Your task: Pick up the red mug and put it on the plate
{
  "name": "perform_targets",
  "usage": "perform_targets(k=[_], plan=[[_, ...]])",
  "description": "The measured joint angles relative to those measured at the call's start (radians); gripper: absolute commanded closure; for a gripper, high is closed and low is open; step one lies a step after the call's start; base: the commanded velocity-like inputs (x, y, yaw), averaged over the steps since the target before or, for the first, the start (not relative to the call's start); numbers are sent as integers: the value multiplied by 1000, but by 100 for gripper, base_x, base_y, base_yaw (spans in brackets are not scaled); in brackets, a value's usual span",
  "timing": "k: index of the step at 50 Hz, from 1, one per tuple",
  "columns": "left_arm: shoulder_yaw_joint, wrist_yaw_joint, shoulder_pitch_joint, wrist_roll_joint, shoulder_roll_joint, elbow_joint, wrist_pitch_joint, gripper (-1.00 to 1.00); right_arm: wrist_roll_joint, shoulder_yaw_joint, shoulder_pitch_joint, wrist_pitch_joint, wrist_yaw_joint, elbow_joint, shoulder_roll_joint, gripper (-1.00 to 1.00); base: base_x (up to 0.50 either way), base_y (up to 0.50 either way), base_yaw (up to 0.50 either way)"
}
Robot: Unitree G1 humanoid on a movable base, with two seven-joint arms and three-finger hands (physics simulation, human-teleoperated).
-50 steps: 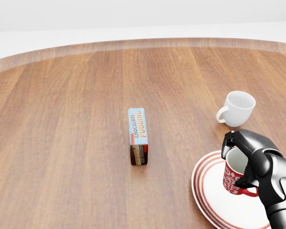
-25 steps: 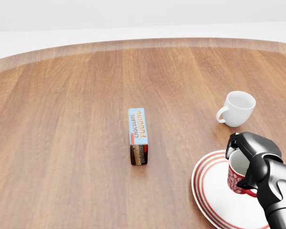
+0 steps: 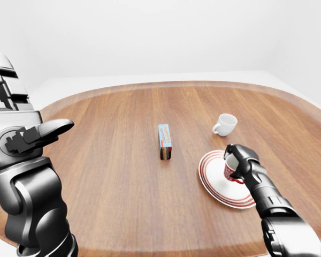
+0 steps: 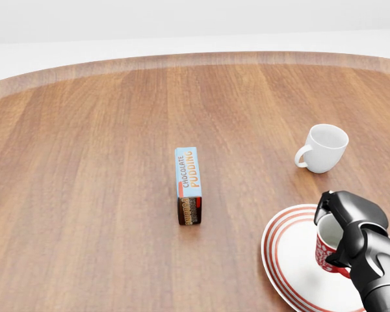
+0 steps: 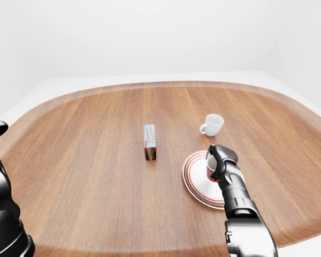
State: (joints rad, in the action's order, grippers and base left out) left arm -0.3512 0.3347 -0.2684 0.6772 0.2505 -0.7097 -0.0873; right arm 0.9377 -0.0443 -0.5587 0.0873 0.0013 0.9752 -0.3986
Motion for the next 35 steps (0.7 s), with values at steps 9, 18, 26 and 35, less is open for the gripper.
perform_targets(k=[9, 18, 26, 35], plan=[[-2, -2, 2, 0, 0, 2, 0, -100, -6, 5, -7, 0, -35, 25, -3, 100, 0, 0, 0], [-3, -3, 3, 0, 1, 4, 0, -100, -7, 11, -13, 0, -59, 51, -2, 100, 0, 0, 0], [-4, -4, 3, -1, 2, 5, 0, -100, -8, 16, -19, 0, -74, 73, 0, 100, 0, 0, 0], [-4, -6, 4, -2, 1, 7, 0, -100, -9, 22, -27, 0, -93, 100, 3, 100, 0, 0, 0]])
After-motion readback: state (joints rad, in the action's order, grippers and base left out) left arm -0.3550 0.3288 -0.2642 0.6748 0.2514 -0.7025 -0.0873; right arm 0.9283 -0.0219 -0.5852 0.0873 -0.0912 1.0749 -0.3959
